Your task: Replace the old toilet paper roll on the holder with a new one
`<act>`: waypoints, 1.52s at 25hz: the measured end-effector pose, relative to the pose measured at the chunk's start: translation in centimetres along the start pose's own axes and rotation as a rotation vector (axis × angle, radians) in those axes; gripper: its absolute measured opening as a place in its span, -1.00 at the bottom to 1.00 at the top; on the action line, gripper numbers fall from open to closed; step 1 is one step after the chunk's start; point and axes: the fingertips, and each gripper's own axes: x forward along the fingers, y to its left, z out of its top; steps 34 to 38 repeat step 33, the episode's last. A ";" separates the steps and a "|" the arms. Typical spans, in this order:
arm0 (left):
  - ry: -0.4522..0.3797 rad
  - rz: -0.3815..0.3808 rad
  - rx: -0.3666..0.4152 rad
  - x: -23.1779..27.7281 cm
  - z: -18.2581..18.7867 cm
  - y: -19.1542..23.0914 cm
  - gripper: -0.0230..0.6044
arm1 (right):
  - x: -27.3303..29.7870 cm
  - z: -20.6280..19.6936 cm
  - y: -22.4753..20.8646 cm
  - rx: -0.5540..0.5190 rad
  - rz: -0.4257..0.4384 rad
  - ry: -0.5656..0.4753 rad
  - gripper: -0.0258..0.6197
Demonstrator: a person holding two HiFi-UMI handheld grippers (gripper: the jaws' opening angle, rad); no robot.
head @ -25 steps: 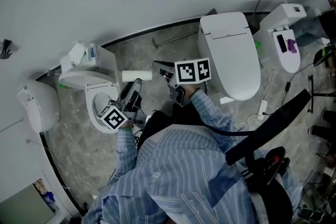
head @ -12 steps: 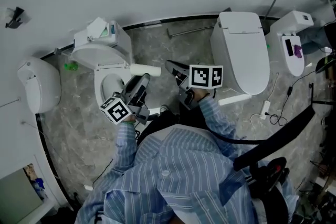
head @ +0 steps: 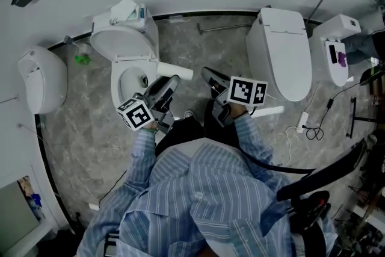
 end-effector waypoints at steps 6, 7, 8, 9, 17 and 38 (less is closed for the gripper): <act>0.004 -0.025 0.007 -1.2 -0.9 -0.4 -0.40 | -0.2 -1.7 0.5 -0.013 -0.003 -0.001 -0.87; 0.002 -0.029 0.008 -1.3 -0.9 -0.5 -0.40 | -0.3 -1.8 0.6 -0.019 -0.005 -0.001 -0.87; 0.000 -0.034 0.010 -1.3 -1.0 -0.6 -0.40 | -0.3 -1.9 0.6 -0.026 -0.008 -0.001 -0.87; 0.000 -0.038 0.012 -1.3 -1.1 -0.7 -0.40 | -0.5 -2.0 0.5 -0.030 -0.012 -0.001 -0.87; -0.016 -0.064 0.038 -2.2 -1.3 -1.7 -0.40 | -1.3 -3.0 0.2 -0.035 -0.030 0.001 -0.87; -0.096 -0.009 0.031 -4.6 -2.3 -1.4 -0.40 | -1.1 -5.2 -0.7 -0.050 -0.020 0.087 -0.87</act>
